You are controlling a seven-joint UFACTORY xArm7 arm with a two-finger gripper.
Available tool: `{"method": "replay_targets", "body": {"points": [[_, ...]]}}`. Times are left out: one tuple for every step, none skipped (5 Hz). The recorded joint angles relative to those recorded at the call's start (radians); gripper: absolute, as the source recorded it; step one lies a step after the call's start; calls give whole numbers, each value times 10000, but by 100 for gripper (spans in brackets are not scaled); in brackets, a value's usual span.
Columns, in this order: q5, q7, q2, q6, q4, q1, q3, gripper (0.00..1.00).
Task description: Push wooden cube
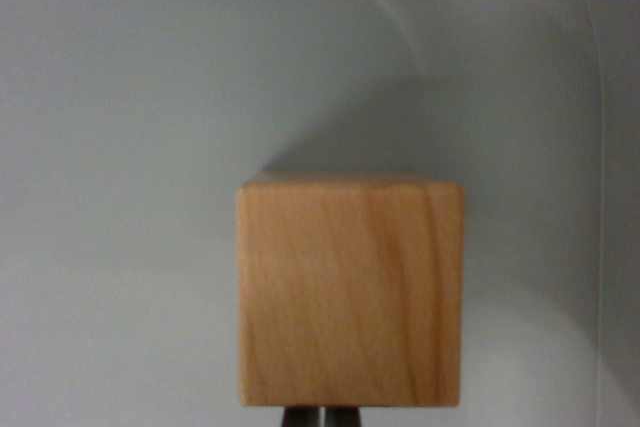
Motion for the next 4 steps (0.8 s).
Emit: {"method": "replay_targets", "body": {"points": [[0, 0, 0, 0, 0, 0, 0, 100], [8, 43, 246, 163, 409, -2, 35, 100], [8, 43, 246, 163, 409, -2, 35, 100], [16, 85, 485, 321, 805, -3, 70, 100]]}}
